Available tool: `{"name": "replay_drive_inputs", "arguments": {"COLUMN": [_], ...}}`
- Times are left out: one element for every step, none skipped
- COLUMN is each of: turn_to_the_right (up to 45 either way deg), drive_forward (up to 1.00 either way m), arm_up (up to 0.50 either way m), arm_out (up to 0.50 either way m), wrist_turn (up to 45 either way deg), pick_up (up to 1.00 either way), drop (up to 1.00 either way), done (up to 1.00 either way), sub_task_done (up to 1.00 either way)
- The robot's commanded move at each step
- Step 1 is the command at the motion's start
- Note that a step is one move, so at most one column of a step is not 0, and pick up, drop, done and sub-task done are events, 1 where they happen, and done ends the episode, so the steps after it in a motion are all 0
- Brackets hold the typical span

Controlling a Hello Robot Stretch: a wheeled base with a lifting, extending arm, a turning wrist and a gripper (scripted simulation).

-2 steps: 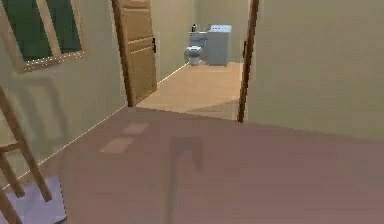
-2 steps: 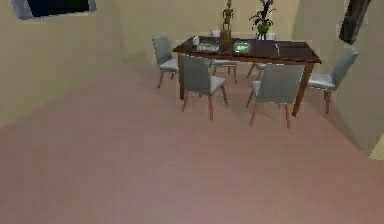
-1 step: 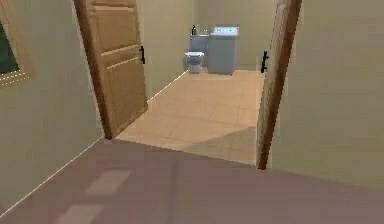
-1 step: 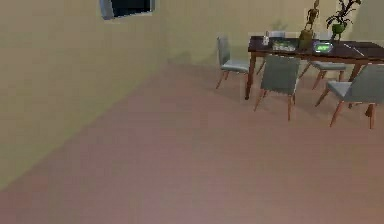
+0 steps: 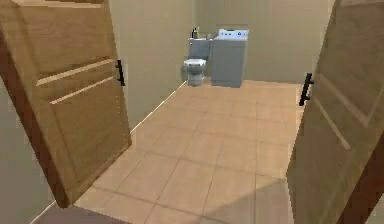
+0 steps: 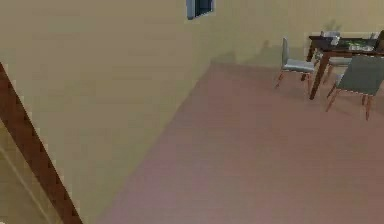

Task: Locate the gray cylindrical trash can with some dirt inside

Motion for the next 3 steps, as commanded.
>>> {"name": "replay_drive_inputs", "arguments": {"turn_to_the_right": [0.0,15.0,0.0], "drive_forward": [0.6,0.0,1.0], "arm_up": [0.0,0.0,0.0], "arm_out": [0.0,0.0,0.0], "wrist_turn": [0.0,0.0,0.0], "pick_up": [0.0,0.0,0.0], "drop": [0.0,0.0,0.0], "done": [0.0,0.0,0.0], "sub_task_done": [0.0,0.0,0.0]}}
